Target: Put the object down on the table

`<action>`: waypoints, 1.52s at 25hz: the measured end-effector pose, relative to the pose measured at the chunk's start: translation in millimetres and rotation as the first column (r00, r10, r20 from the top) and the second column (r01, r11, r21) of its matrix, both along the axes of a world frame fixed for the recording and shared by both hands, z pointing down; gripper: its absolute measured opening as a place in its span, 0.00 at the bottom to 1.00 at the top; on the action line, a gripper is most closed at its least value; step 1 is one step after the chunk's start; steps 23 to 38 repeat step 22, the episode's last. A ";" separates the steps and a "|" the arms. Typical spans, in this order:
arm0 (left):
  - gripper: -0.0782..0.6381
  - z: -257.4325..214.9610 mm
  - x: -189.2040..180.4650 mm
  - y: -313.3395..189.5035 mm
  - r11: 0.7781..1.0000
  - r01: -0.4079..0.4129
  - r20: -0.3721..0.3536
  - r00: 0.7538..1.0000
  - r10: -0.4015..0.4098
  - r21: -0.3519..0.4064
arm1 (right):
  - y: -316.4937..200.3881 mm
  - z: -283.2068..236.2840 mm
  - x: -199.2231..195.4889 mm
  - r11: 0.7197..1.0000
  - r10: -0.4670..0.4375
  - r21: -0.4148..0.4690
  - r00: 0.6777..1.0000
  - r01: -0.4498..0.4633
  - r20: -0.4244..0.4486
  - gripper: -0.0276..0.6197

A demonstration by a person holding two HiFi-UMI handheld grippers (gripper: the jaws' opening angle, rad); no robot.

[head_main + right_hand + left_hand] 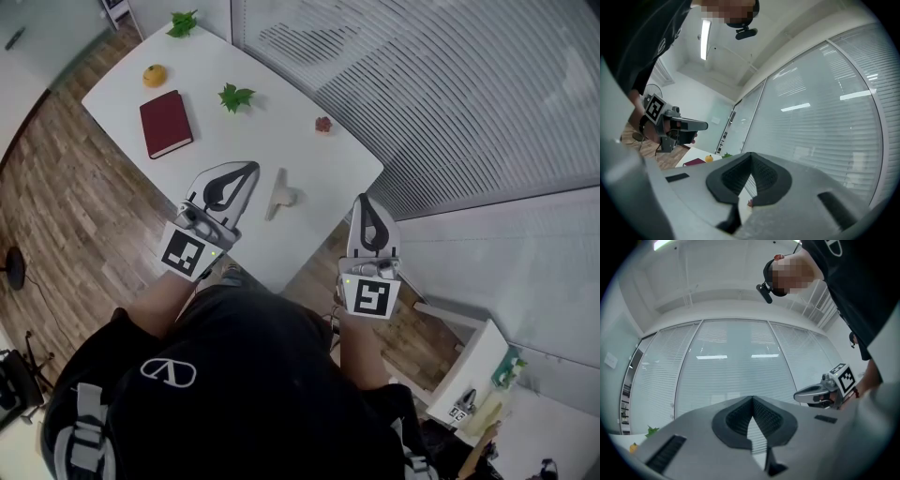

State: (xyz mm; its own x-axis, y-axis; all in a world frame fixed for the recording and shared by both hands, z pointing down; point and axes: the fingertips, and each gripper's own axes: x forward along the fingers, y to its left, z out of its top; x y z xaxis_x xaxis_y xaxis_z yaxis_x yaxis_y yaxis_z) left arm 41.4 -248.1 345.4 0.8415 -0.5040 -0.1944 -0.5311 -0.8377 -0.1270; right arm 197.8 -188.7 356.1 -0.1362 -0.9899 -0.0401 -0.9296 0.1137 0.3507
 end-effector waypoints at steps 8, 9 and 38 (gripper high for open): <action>0.12 -0.7 -0.1 4.9 1.000 -0.007 0.002 1.000 0.007 0.002 | 5.0 0.5 -3.4 1.000 -0.012 -0.008 1.000 0.012 0.018 0.05; 0.12 -0.4 0.4 4.9 1.000 -0.008 0.001 1.000 0.008 0.001 | 5.3 1.8 -3.0 1.000 -0.011 -0.012 1.000 0.011 0.020 0.05; 0.12 2.2 3.3 3.4 1.000 -0.009 0.012 1.000 0.009 -0.001 | 2.8 3.7 -2.2 1.000 -0.007 -0.016 0.999 0.007 0.046 0.05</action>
